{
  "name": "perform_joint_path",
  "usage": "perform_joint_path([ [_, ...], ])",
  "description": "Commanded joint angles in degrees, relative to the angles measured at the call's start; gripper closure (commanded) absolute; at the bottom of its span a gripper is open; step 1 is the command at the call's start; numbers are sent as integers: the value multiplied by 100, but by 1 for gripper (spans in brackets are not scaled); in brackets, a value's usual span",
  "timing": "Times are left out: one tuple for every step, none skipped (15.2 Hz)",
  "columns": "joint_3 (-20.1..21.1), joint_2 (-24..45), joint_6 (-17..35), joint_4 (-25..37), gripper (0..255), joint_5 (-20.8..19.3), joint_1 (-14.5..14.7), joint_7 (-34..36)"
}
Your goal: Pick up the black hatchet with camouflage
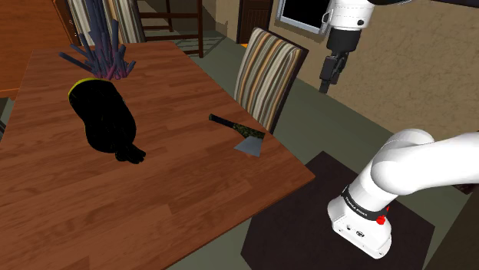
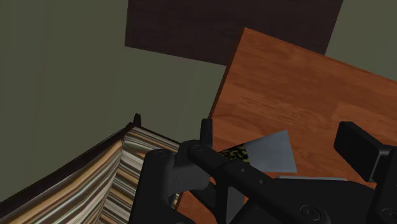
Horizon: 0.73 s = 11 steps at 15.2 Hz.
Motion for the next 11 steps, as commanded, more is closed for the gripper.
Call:
perform_joint_path([
  [0, 0, 0, 0, 0, 0, 0, 0],
  [20, 121, 203, -71, 0, 22, 7, 17],
  [40, 251, 405, -135, 0, 43, 15, 33],
  [61, 387, 607, -190, 0, 63, 23, 49],
  [81, 532, 809, -237, 0, 83, 31, 64],
  [101, 683, 1010, -276, 0, 102, 39, 79],
  [122, 842, 1209, -307, 0, 120, 47, 93],
  [142, 1007, 1406, -329, 0, 137, 54, 108],
  [162, 1178, 1602, -343, 0, 153, 62, 122],
  [183, 1356, 1795, -348, 0, 168, 68, 135],
  [203, 1539, 1985, -345, 0, 182, 75, 149],
])
